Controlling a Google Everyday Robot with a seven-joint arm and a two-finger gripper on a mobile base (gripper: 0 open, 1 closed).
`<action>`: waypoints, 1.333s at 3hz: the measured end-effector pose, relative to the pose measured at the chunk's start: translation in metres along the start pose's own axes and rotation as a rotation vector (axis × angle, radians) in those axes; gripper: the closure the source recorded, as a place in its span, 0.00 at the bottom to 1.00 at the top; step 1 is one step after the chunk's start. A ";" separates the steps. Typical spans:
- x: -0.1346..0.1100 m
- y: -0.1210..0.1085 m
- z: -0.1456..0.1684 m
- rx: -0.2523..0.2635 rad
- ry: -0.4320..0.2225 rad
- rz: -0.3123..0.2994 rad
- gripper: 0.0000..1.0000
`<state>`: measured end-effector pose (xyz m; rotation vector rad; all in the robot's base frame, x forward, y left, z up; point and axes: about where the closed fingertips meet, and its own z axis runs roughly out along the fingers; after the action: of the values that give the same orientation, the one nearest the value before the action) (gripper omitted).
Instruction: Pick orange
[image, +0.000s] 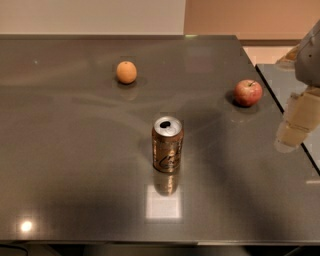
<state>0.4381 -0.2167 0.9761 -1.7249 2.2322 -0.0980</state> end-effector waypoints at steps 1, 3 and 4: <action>0.000 0.000 0.000 0.000 0.000 0.000 0.00; -0.028 -0.038 0.014 -0.050 -0.046 0.015 0.00; -0.060 -0.080 0.027 -0.048 -0.092 0.014 0.00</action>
Offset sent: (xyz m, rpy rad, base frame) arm 0.0277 0.0123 -0.0004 0.0424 0.0615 0.0009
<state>0.5340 -0.1772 0.9821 -1.7017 2.1965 0.0372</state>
